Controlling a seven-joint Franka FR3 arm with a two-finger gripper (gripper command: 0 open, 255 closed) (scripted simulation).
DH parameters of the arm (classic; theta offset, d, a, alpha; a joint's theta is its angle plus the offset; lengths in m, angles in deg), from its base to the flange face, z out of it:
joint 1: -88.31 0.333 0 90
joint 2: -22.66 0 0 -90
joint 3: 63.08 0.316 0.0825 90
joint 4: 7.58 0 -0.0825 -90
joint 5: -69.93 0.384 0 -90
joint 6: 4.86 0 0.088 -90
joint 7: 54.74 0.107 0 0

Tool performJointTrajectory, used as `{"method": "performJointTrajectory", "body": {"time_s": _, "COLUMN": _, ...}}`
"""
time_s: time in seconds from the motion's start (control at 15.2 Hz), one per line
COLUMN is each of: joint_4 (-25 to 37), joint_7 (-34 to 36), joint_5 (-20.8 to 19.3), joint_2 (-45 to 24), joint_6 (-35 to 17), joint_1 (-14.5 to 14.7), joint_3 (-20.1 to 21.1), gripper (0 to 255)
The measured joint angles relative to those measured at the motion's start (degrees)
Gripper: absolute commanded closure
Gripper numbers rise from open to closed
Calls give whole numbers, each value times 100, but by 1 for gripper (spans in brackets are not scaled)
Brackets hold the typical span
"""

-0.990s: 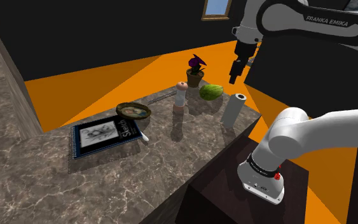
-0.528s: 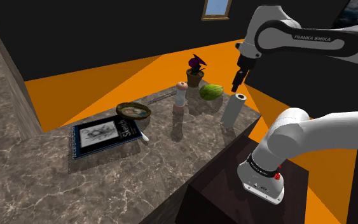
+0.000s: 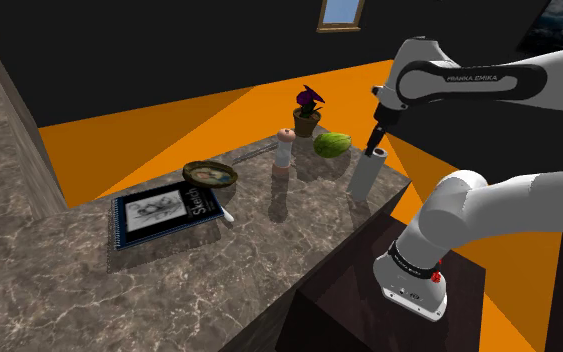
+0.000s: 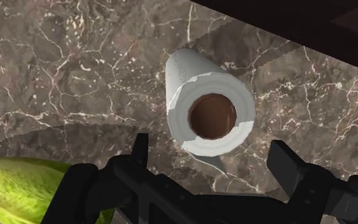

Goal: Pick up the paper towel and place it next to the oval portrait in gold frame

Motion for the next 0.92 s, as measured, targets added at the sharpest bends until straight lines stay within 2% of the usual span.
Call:
{"method": "performJointTrajectory", "body": {"time_s": 0.33, "joint_4": -273, "joint_7": -5, "joint_5": -112, "joint_2": -139, "joint_6": -411, "joint_1": -30, "joint_3": -140, "gripper": 0}}
{"method": "performJointTrajectory", "body": {"time_s": 0.73, "joint_4": -305, "joint_7": -8, "joint_5": -129, "joint_2": -171, "joint_6": -480, "joint_1": -32, "joint_3": -165, "gripper": 0}}
{"method": "performJointTrajectory", "body": {"time_s": 0.79, "joint_4": -305, "joint_7": -8, "joint_5": -129, "joint_2": -171, "joint_6": -480, "joint_1": -32, "joint_3": -165, "gripper": 255}}
{"method": "performJointTrajectory", "body": {"time_s": 0.92, "joint_4": -303, "joint_7": -8, "joint_5": -128, "joint_2": -170, "joint_6": -481, "joint_1": -32, "joint_3": -164, "gripper": 255}}
